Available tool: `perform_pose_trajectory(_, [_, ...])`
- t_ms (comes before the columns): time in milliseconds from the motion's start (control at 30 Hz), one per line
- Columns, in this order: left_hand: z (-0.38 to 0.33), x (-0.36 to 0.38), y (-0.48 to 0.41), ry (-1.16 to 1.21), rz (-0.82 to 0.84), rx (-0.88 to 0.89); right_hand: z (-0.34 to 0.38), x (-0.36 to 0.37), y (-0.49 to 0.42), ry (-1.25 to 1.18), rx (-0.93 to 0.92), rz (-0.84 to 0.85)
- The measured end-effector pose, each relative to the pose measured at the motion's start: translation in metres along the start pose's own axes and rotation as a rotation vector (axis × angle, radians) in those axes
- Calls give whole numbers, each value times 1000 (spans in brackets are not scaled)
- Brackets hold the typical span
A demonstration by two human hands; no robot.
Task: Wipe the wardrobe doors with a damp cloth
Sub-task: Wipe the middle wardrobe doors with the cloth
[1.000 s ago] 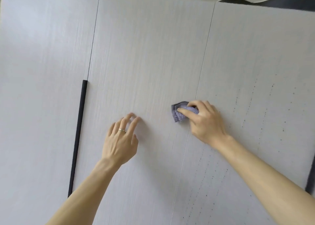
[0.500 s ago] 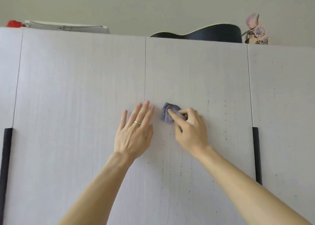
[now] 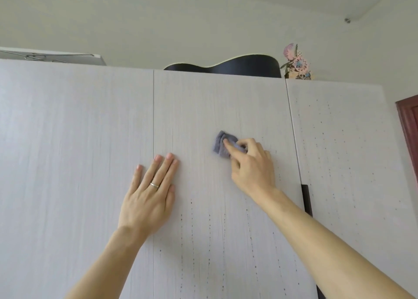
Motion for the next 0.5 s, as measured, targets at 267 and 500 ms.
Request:
perform_pose_trajectory(267, [1,-1,0,10,-1,-1,-20,-1,18,11,-84,14])
perform_pose_trajectory(500, [1,-4,1,-5,21,-31,-55,-19,-33,-63,84,-58])
Point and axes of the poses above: each hand's wrist, its own y-axis away from the middle knuckle, its own x-axis out of the palm, z = x × y, the point moved 7 cm from there along -y, towards the middle knuckle, and after that the axes turned 15 degrees about z, right-handed, at the moved point
